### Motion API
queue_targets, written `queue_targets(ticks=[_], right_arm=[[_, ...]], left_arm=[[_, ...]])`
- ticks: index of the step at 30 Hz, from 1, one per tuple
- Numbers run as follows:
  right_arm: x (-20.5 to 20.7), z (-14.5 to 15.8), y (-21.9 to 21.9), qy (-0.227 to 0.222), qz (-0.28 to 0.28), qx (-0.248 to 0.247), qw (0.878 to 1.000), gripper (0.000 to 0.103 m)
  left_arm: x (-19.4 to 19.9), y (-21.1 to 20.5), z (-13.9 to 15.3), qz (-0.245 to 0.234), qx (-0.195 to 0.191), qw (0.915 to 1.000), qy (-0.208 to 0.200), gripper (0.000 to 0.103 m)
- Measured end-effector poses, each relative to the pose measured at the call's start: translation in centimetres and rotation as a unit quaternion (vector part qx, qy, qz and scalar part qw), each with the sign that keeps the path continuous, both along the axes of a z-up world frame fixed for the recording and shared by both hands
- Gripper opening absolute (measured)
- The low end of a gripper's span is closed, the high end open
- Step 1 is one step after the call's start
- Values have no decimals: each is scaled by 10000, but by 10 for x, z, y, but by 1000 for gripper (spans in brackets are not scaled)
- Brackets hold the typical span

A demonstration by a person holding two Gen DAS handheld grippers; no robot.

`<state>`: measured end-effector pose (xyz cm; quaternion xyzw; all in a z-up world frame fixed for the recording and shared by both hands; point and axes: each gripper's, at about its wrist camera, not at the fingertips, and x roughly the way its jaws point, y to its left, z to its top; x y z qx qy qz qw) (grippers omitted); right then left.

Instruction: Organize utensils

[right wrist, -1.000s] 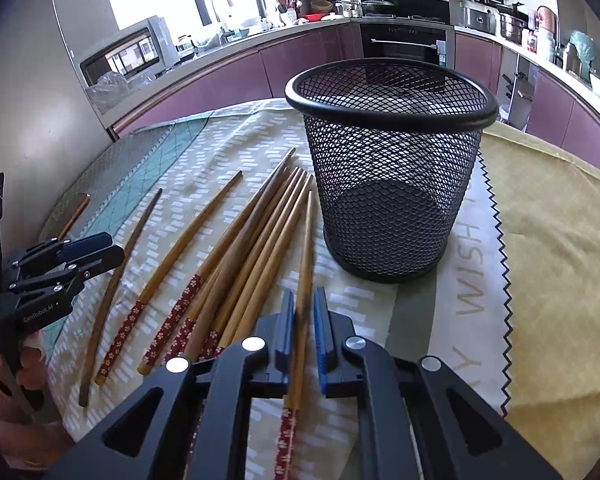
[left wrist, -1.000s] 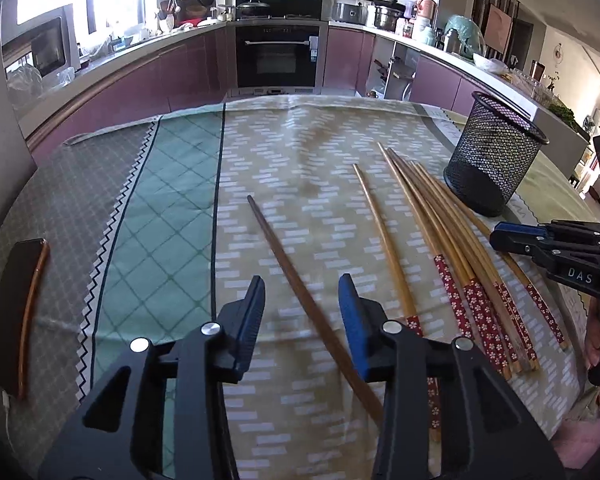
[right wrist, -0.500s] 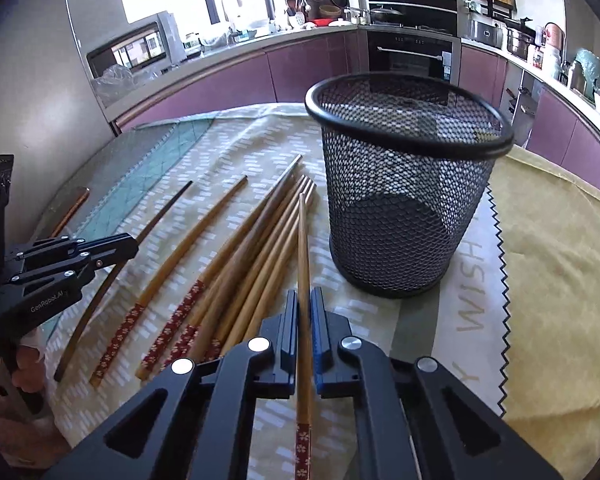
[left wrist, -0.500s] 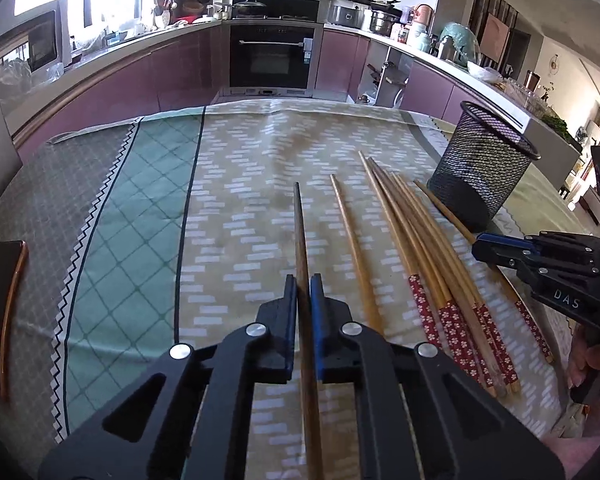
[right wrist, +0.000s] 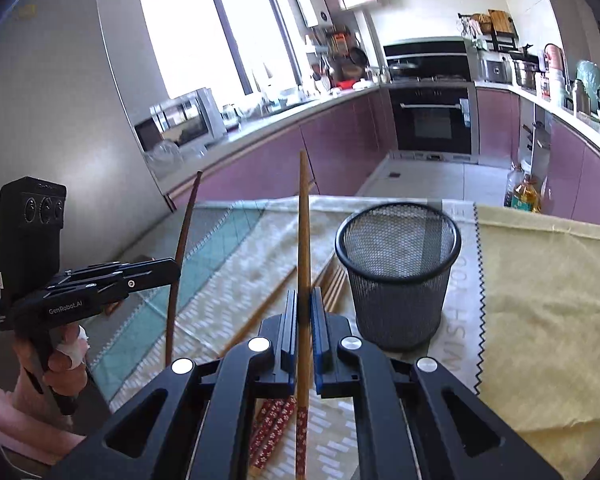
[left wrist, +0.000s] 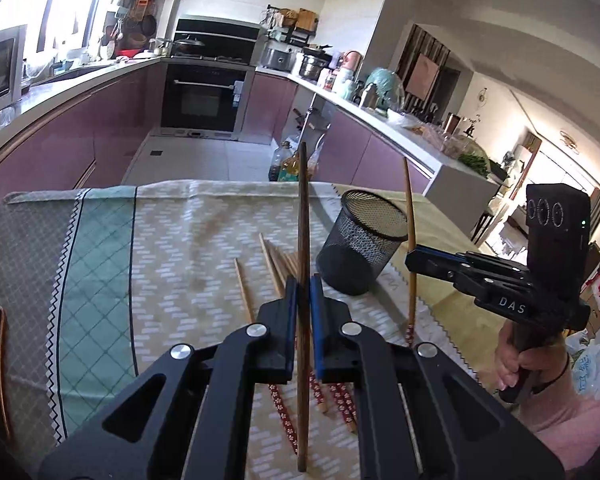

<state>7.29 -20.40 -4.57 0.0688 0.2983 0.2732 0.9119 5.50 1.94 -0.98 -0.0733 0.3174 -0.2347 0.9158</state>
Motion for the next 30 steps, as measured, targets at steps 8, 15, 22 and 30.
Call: queue_targets(ticks=[8, 15, 22, 30], right_arm=[[-4, 32, -12, -469, -61, 189, 9987, 5], [6, 71, -23, -885, -141, 201, 9958, 5], [18, 104, -45, -1268, -409, 218, 9908, 5], [48, 97, -53, -1138, -576, -8, 9918, 5]], left_arm=[[-3, -9, 39, -339, -405, 9976, -439, 7], [14, -30, 77, -467, -562, 9934, -882, 7], [33, -53, 113, -516, -629, 9890, -1239, 7], [65, -81, 117, -503, -362, 9905, -1225, 7]])
